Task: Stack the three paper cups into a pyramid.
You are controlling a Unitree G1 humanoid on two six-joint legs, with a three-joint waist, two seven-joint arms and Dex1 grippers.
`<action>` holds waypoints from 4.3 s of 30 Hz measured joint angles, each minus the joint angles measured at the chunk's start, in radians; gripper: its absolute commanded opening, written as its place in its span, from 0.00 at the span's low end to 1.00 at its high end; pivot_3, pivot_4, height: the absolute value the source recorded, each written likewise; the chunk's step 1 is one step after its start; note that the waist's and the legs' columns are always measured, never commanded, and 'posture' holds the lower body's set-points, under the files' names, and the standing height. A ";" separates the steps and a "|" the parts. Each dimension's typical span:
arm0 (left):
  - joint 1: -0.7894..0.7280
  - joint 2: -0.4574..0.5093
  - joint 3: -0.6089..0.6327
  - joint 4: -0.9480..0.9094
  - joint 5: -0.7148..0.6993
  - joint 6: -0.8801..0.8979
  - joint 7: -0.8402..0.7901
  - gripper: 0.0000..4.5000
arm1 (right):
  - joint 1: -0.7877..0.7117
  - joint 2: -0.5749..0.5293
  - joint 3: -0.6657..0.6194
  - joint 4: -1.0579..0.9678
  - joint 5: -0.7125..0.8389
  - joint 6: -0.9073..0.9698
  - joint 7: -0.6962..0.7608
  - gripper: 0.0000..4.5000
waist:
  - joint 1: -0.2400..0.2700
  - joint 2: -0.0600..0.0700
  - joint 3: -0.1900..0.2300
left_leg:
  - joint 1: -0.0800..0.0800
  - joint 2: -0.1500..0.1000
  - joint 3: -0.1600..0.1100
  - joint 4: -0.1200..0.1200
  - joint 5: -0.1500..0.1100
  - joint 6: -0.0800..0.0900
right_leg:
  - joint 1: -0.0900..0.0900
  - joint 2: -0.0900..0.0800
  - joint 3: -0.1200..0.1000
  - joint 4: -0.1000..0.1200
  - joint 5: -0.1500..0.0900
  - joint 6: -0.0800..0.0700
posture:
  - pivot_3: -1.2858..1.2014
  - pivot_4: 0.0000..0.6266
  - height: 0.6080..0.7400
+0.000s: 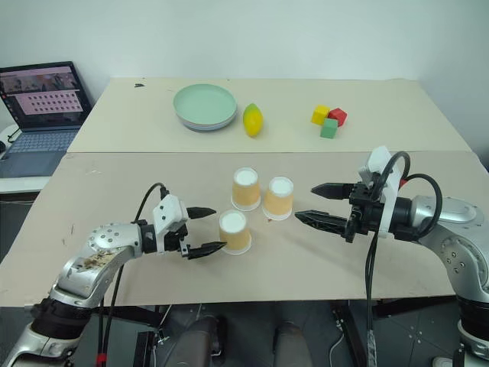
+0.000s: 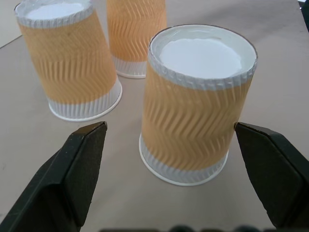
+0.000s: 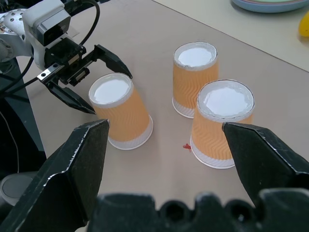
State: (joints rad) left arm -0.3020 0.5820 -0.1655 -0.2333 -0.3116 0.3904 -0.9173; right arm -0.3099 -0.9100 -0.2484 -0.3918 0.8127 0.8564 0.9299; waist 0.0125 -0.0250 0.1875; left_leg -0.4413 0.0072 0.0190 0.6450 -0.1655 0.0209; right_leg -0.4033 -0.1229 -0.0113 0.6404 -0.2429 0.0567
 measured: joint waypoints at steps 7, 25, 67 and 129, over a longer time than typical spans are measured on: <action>-0.095 -0.025 -0.039 0.038 0.001 -0.004 -0.043 1.00 | 0.000 0.000 -0.001 0.001 0.006 0.000 -0.014 0.97 | 0.000 0.000 0.000 | 0.000 0.000 0.002 0.000 0.000 0.000 | 0.000 0.000 0.000 0.000 0.000 0.000 | 0.52 0.24 1.00; -0.167 -0.085 -0.093 0.101 0.043 -0.053 -0.084 1.00 | 0.005 0.000 -0.005 -0.001 0.005 -0.011 -0.040 0.97 | -0.001 0.000 0.000 | 0.000 0.000 0.002 0.000 0.000 0.000 | 0.000 0.000 0.000 0.000 0.000 0.000 | 0.52 0.24 1.00; -0.681 -0.119 -0.002 0.178 -0.151 0.333 -0.027 0.63 | -0.043 0.062 0.048 0.015 -0.030 -0.045 -0.060 1.00 | -0.001 -0.001 0.000 | 0.000 -0.004 0.000 0.001 0.000 0.000 | 0.001 0.001 0.000 0.000 0.000 0.002 | 0.52 0.24 1.00; -0.894 -0.281 -0.060 0.730 0.106 0.133 -0.234 0.98 | 0.021 0.109 0.058 -0.016 -0.084 -0.051 -0.139 1.00 | -0.003 -0.001 0.001 | -0.004 -0.005 -0.001 0.002 0.000 0.000 | -0.001 0.000 -0.001 0.001 0.000 0.002 | 0.52 0.24 1.00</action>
State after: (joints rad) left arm -1.1961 0.3014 -0.2257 0.4969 -0.2057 0.5233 -1.1518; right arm -0.2892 -0.8012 -0.1907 -0.4076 0.7284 0.8049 0.7907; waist 0.0099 -0.0264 0.1883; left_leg -0.4455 0.0023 0.0182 0.6471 -0.1654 0.0212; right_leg -0.4047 -0.1227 -0.0124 0.6416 -0.2433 0.0591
